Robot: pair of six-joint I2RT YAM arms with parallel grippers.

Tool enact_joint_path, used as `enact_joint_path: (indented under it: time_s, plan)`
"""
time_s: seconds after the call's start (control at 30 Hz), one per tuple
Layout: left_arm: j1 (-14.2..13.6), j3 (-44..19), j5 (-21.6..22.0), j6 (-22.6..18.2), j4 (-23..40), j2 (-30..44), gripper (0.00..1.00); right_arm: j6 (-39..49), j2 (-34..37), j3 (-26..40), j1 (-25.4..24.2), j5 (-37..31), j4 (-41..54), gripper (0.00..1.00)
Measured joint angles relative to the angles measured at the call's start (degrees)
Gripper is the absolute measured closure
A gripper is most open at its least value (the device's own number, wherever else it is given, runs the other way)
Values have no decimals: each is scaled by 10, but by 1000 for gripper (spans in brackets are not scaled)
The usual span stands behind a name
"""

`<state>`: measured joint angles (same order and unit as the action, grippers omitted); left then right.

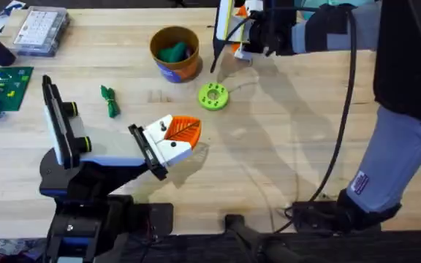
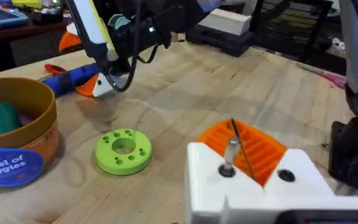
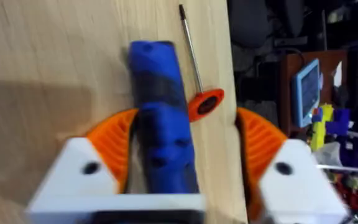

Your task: Pick up the gripper from the table and insert it into the empty holder that is missing its gripper. Then pick up a screw, insert it into the mounting hole, and use the screwdriver to tighten it. Finally, clean up the table by picking up the vegetable and placing it into the bucket.

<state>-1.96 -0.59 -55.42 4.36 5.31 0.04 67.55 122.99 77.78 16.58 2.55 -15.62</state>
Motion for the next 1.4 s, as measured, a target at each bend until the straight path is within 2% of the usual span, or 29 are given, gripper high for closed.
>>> enact_joint_path:
  time_s: [0.07, 0.13, 0.43, 1.4]
  plan:
    - [0, 0, 0, 0, 0, 0, 990, -8, -8, 2, 0, 0, 11, 27]
    - [0, 0, 0, 0, 0, 0, 990, -15, -19, 2, -1, 0, 28, 9]
    - [0, 0, 0, 0, 0, 0, 990, -68, -44, 3, -1, -1, 48, 6]
    - [0, 0, 0, 0, 0, 0, 990, -68, -44, 3, -1, -1, 48, 6]
